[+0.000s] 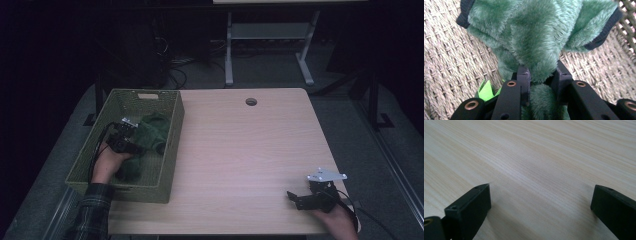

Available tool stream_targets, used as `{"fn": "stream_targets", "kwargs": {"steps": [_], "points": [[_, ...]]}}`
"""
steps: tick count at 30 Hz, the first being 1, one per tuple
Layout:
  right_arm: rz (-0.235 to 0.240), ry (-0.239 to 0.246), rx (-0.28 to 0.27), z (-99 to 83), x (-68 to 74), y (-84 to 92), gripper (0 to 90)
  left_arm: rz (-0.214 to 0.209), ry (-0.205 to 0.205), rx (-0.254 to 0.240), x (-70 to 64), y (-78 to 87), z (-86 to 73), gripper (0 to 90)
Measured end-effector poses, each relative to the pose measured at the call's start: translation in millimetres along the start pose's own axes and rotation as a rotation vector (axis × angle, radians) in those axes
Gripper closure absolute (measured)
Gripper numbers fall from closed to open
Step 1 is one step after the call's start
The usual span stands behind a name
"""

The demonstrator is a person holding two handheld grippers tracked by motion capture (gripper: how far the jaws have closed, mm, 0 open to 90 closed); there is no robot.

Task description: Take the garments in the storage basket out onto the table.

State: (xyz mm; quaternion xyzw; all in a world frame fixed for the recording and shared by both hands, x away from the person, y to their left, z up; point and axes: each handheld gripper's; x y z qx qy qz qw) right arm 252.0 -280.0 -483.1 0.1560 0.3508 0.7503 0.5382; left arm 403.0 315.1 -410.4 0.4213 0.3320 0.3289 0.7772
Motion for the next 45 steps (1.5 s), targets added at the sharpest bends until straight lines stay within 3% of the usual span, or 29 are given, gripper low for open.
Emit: {"fn": "stream_targets", "kwargs": {"steps": [8, 18, 30, 45], "points": [[0.0, 0.0, 0.0, 0.0, 0.0, 0.0, 2.5, -0.034, 0.02, -0.101, 0.2, 17.3, -1.6, 72.2], [0.0, 0.0, 0.0, 0.0, 0.0, 0.0, 2.5, -0.076, 0.013, -0.187, -5.7, 40.5, -1.2, 72.7], [0.0, 0.0, 0.0, 0.0, 0.0, 0.0, 2.5, -0.112, -0.031, -0.305, -21.6, 76.1, 6.8, 73.3], [0.0, 0.0, 0.0, 0.0, 0.0, 0.0, 2.5, -0.115, -0.097, -0.391, -39.9, 117.8, 18.8, 74.1]]}}
Point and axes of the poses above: each handheld gripper's, and its own axes: y roughly backward along the jaws, z roughly out of its top, x roughly to its left, and after that the axes turned 14 degrees about -z, right-handed
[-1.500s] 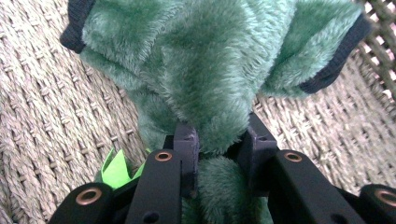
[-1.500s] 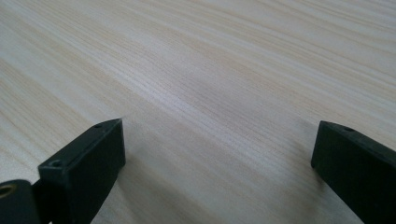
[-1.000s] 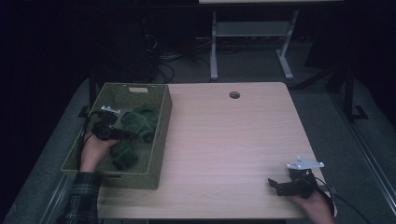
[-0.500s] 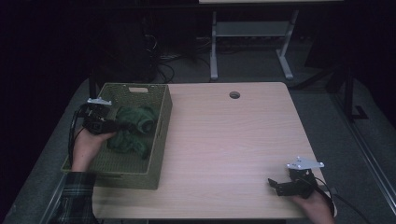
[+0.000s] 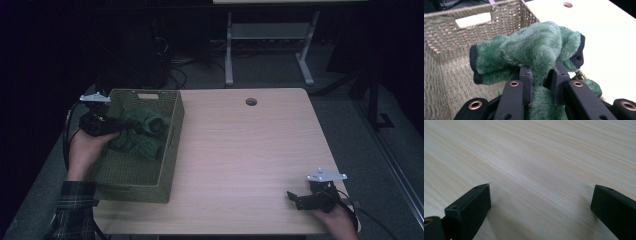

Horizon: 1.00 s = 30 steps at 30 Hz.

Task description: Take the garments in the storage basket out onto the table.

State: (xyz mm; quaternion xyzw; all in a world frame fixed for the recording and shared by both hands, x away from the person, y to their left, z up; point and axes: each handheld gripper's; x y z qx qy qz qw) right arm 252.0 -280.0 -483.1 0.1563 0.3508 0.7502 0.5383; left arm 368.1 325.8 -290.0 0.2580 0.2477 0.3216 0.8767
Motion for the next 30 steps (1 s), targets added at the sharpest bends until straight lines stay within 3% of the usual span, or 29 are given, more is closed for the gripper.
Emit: {"fn": "stream_targets", "kwargs": {"steps": [17, 19, 22, 30], "points": [[0.0, -0.001, 0.0, 0.0, 0.0, 0.0, 2.5, -0.041, -0.067, -0.084, -22.1, 31.9, 30.8, 74.3], [0.0, 0.0, -0.001, 0.0, 0.0, -0.1, 2.5, -0.089, -0.07, -0.114, -26.7, 35.0, 35.0, 74.5], [0.0, 0.0, 0.0, 0.0, 0.0, 0.0, 2.5, -0.118, -0.085, -0.133, -31.6, 37.4, 38.6, 74.7], [0.0, 0.0, -0.001, 0.0, 0.0, 0.0, 2.5, -0.155, -0.132, -0.148, -49.9, 37.8, 49.3, 74.7]]}}
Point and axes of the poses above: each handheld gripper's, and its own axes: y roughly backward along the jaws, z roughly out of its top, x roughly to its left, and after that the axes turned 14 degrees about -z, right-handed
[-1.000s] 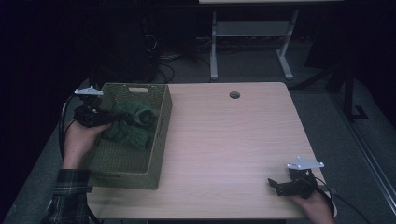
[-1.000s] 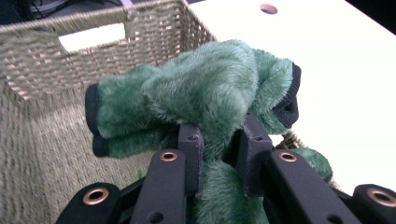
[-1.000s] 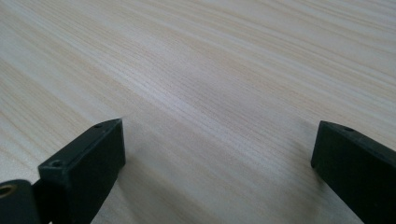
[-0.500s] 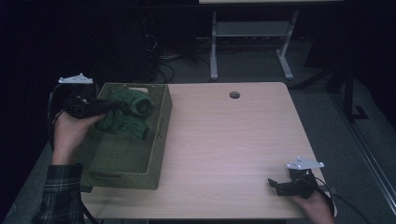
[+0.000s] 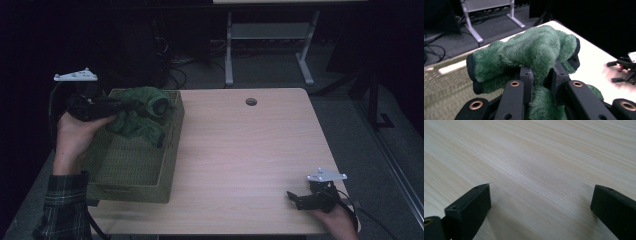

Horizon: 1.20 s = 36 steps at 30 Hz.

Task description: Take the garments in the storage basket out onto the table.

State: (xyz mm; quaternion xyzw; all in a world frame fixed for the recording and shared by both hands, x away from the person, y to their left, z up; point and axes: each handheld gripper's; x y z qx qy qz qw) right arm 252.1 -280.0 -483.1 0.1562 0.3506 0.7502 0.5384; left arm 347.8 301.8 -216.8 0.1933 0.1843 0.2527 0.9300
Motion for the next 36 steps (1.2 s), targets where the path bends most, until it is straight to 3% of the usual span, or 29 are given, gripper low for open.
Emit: {"fn": "stream_targets", "kwargs": {"steps": [10, 21, 36], "points": [[0.0, 0.0, 0.0, 0.0, 0.0, 0.0, 2.5, -0.071, -0.057, -0.01, -21.9, -21.4, 17.4, 74.8], [0.0, 0.0, 0.0, 0.0, 0.0, 0.0, 2.5, -0.171, -0.087, 0.011, -39.6, -65.1, 21.8, 74.7], [0.001, -0.001, 0.0, 0.0, 0.1, 0.0, 2.5, -0.259, -0.108, 0.045, -66.8, -124.9, 20.7, 74.6]]}}
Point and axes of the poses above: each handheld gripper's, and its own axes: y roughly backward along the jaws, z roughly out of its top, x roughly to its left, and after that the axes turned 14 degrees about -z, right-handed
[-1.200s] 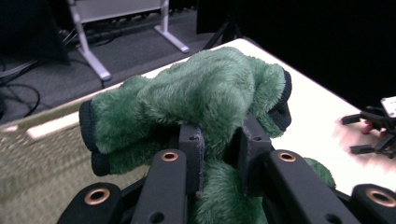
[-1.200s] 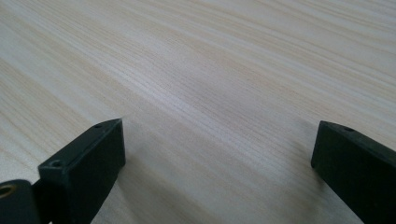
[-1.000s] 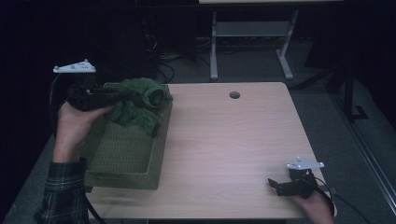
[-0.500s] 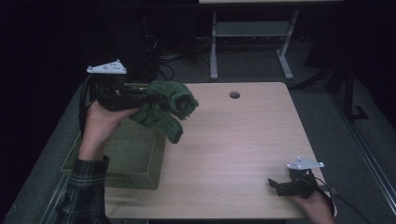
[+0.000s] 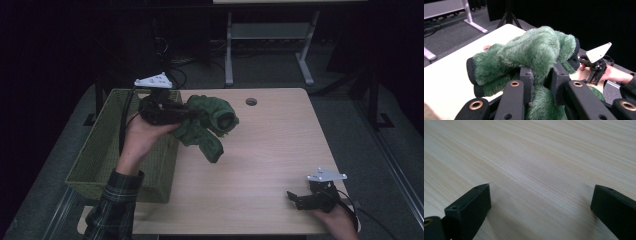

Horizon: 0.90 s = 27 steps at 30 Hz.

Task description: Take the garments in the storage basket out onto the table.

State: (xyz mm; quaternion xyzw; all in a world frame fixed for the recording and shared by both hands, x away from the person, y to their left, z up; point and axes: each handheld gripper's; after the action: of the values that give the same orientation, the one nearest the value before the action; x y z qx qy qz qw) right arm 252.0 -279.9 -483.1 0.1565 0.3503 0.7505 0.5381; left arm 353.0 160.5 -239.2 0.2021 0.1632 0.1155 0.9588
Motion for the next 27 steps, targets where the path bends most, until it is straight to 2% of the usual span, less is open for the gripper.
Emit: {"fn": "stream_targets", "kwargs": {"steps": [4, 7, 8, 11, 15, 16, 18, 23, 24, 27], "points": [[0.003, 0.001, 0.001, 0.0, 0.3, 0.1, 2.5, -0.016, 0.0, -0.01, -3.2, -14.8, -0.3, 74.6], [0.005, 0.002, 0.001, 0.0, 0.4, 0.2, 2.5, -0.025, -0.006, -0.003, -5.6, -27.4, -1.5, 74.6], [0.005, 0.002, 0.001, 0.0, 0.5, 0.3, 2.5, -0.028, -0.007, 0.002, -6.9, -36.2, -3.6, 74.6], [0.007, 0.001, 0.002, 0.0, 0.6, 0.4, 2.5, -0.034, -0.003, 0.01, -7.6, -45.2, -6.6, 74.6], [0.006, 0.002, 0.002, 0.0, 0.5, 0.3, 2.5, -0.046, 0.009, 0.023, -7.5, -64.3, -14.9, 74.6], [0.006, 0.002, 0.002, 0.0, 0.5, 0.3, 2.5, -0.046, 0.017, 0.034, -7.9, -75.0, -19.8, 74.6], [0.006, 0.003, 0.002, 0.0, 0.5, 0.3, 2.6, -0.045, 0.017, 0.04, -7.5, -80.3, -22.4, 74.6], [0.006, 0.002, 0.001, 0.0, 0.5, 0.3, 2.5, -0.048, 0.037, 0.074, -7.0, -105.3, -36.2, 74.6], [0.006, 0.003, 0.001, 0.0, 0.5, 0.2, 2.5, -0.046, 0.04, 0.092, -6.9, -114.7, -41.8, 74.6], [0.005, 0.003, 0.001, 0.0, 0.5, 0.2, 2.5, -0.043, 0.049, 0.101, -7.0, -123.8, -47.7, 74.6]]}}
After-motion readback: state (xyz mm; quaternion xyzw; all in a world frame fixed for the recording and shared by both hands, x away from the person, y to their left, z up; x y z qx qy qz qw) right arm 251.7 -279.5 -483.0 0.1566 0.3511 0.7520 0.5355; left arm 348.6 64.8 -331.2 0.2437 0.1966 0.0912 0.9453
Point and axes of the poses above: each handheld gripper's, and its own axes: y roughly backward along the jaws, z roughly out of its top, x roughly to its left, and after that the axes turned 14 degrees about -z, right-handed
